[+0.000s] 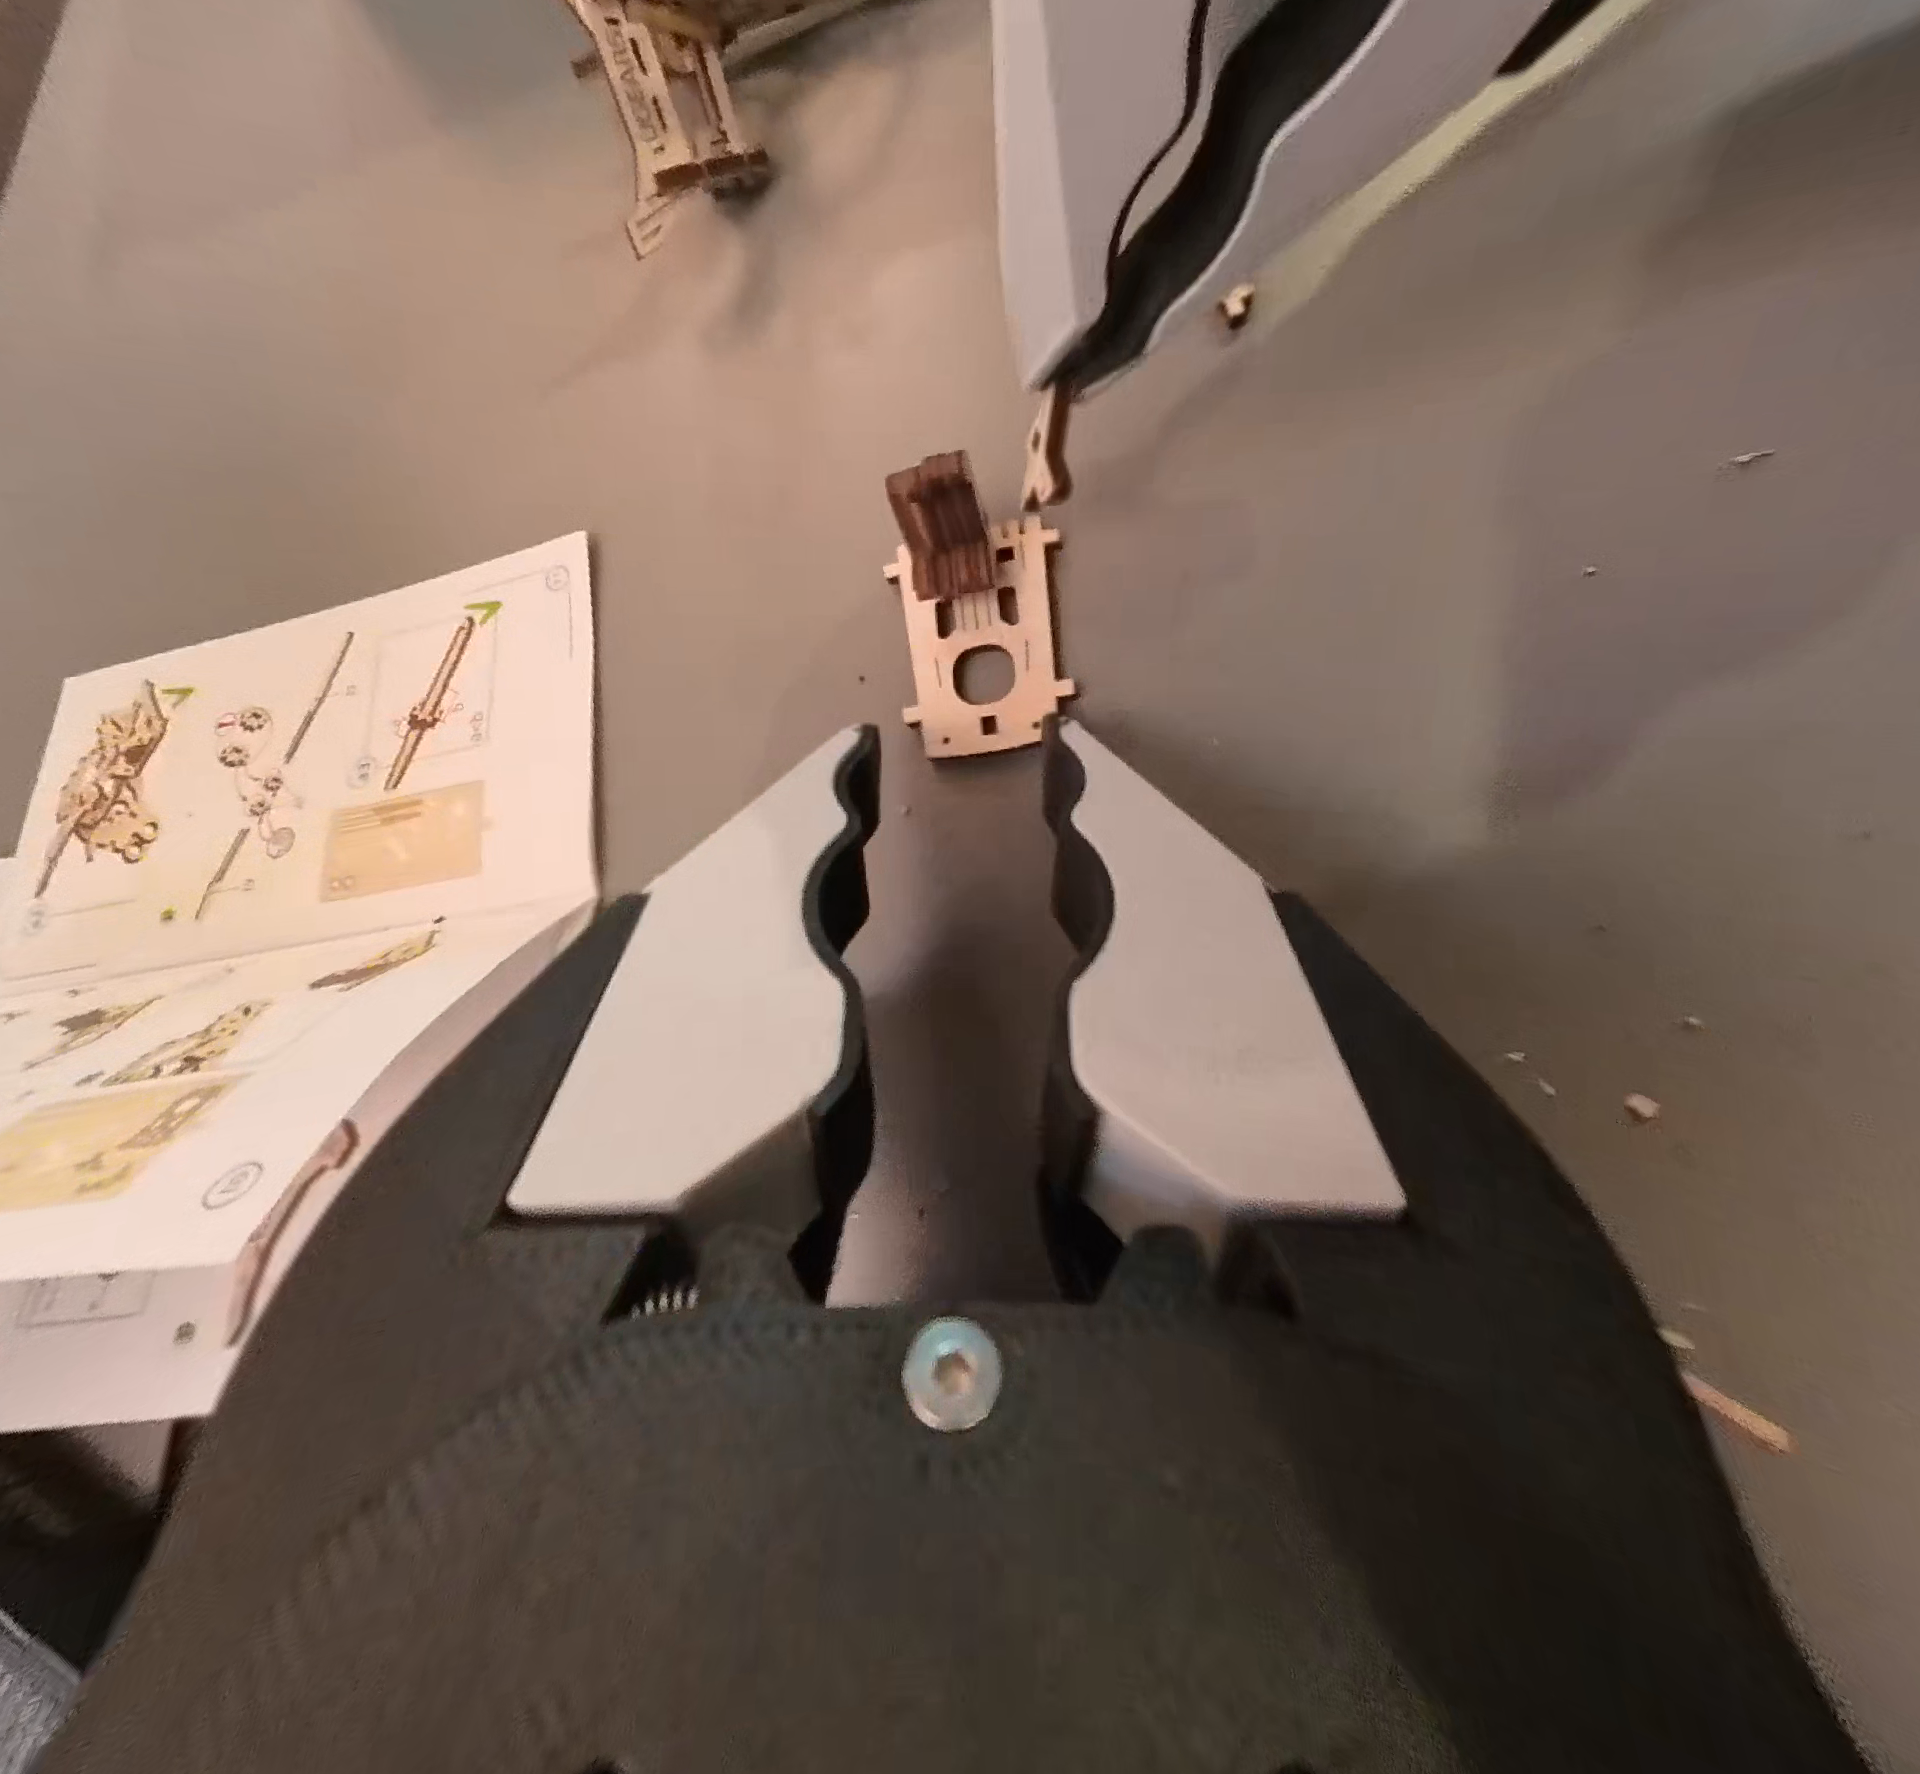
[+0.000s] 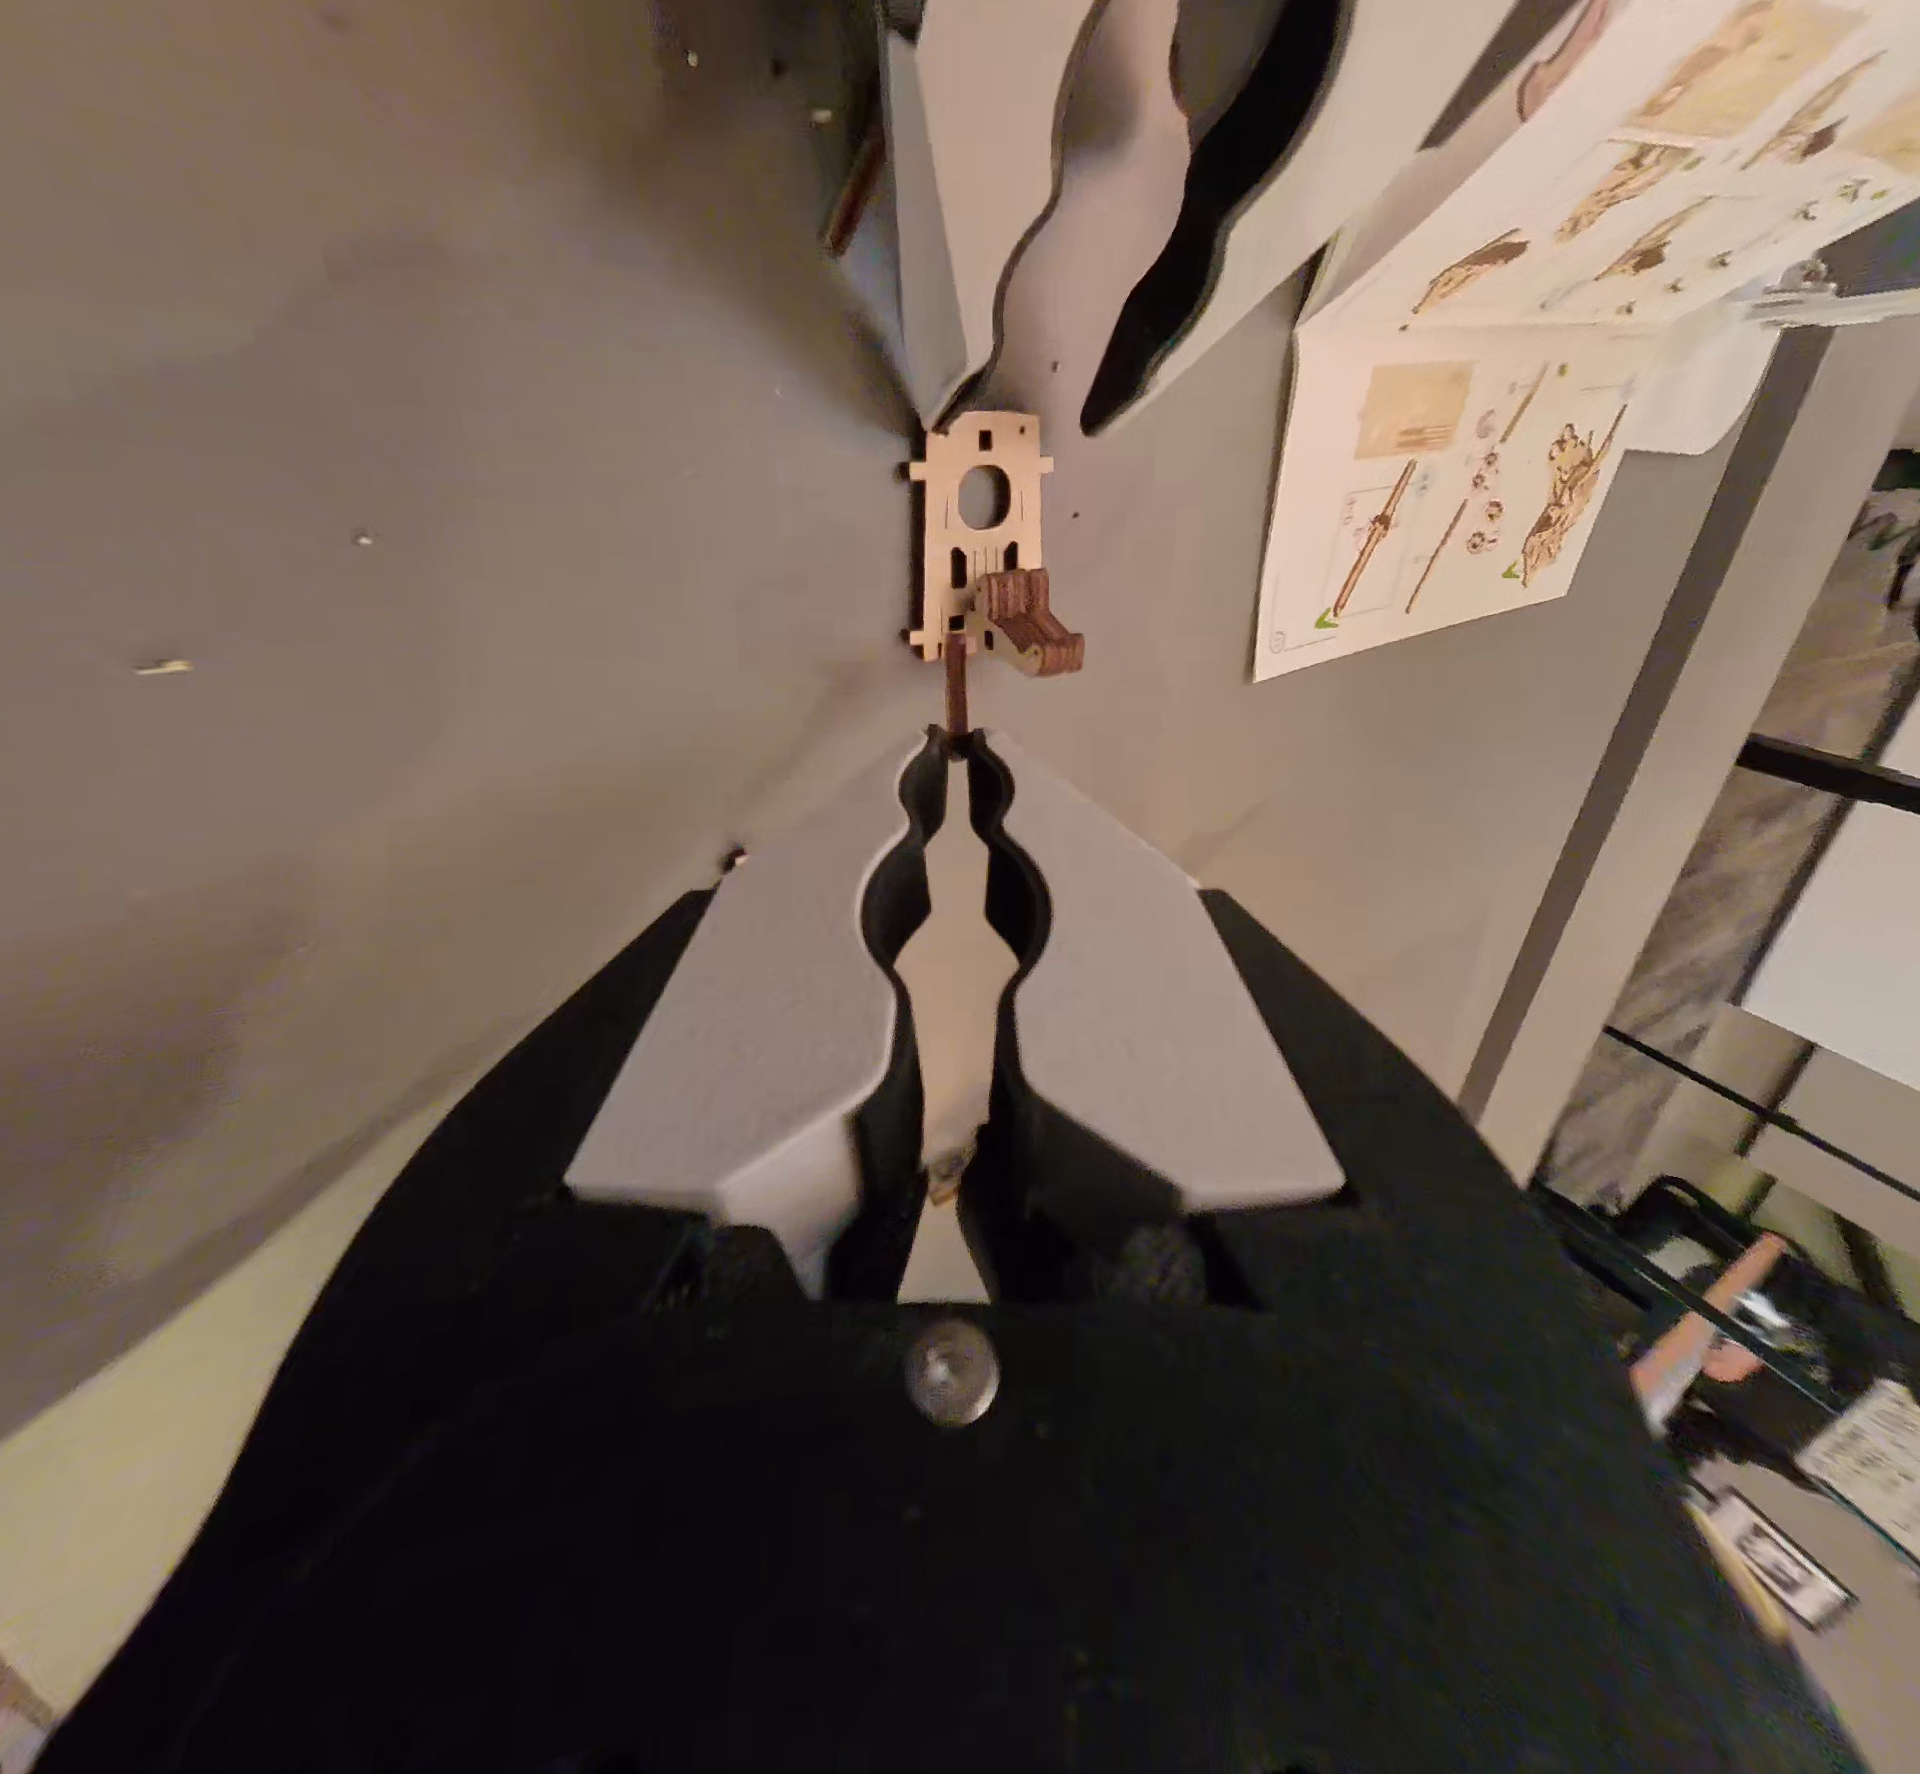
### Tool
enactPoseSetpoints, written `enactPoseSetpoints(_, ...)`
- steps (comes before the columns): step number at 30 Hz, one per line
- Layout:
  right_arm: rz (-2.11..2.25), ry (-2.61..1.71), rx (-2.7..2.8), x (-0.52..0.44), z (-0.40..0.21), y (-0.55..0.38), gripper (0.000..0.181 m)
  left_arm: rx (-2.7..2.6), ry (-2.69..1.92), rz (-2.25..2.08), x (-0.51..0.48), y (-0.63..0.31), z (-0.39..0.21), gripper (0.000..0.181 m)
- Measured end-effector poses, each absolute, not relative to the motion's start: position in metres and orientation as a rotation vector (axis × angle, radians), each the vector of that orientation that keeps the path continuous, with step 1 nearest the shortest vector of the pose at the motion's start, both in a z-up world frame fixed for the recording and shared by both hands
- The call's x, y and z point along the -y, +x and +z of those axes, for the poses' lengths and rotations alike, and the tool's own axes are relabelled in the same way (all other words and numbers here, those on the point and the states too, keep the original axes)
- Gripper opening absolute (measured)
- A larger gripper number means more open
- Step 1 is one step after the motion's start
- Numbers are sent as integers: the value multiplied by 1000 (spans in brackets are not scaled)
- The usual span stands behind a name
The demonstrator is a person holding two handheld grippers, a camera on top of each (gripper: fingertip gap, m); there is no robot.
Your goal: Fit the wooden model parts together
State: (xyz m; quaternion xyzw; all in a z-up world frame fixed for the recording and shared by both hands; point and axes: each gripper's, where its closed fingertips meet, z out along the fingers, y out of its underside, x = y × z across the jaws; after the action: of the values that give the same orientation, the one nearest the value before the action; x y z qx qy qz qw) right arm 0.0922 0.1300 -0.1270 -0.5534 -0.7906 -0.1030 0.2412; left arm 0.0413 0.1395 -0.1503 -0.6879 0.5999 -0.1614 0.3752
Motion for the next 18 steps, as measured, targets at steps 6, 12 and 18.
enactPoseSetpoints(6, -369, -1498, 2217, -137, -140, 92, 1, -1593, -1718, -466, -131, 48, -154, 26)
enactPoseSetpoints(12, -401, -1510, 2245, -142, -140, 93, 1, -1623, -1697, -494, -125, 53, -155, 21)
enactPoseSetpoints(18, -406, -1505, 2294, -140, -140, 90, 1, -1638, -1694, -501, -123, 57, -156, 17)
